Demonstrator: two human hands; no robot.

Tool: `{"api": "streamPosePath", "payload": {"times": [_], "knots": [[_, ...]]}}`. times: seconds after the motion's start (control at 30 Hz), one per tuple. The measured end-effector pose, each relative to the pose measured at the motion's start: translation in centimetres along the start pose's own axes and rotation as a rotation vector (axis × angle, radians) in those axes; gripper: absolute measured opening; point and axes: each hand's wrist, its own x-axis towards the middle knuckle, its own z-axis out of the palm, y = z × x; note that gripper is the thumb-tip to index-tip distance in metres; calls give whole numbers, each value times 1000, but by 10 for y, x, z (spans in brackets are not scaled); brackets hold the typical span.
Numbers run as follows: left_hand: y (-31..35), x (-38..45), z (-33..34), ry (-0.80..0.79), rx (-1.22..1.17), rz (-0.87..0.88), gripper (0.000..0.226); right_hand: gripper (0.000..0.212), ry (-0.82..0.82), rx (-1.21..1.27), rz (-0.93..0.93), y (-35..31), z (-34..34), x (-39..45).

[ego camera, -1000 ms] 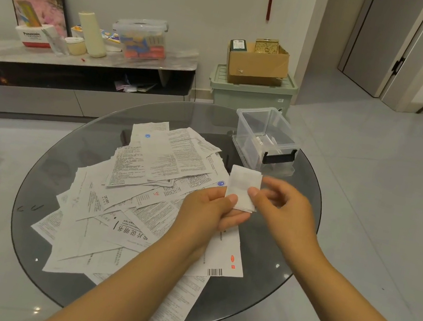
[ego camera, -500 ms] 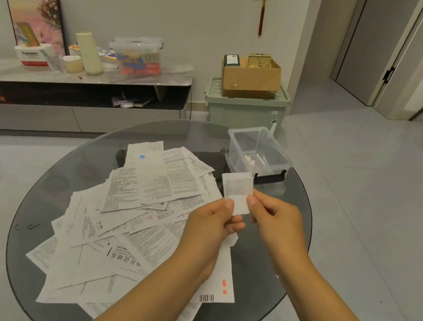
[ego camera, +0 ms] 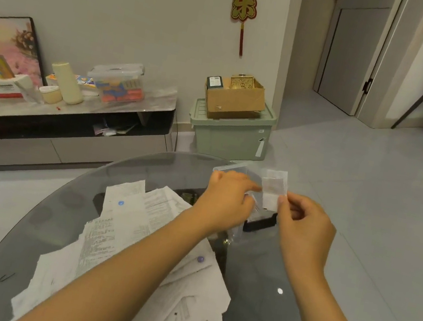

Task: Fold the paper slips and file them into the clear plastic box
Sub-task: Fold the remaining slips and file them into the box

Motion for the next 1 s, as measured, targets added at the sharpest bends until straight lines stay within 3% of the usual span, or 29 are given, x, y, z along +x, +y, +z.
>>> {"api": "streamPosePath", "payload": {"times": [0.13,0.3,0.47,0.63,0.8,1.0], "knots": [[-7,38,2,-372,189,-6,46,16,-48,-142,-95,4,8,8],[-13,59,6,-582,192,-52,58,16,-141,-381,-100,4,8,40],[-10,66,5,-643,259,-64,45,16,-312,-597,-100,-6,18,50],[-7,70,2,-684,348,-88,22,12,-524,-975,-143,-23,29,54],[-19,66,-5,-693,280,-149,32,16,-641,-1187,-250,-30,45,63],[-35,58,-4,-572,258,0,40,22,-790,-1158,-141,-24,53,77]]}}
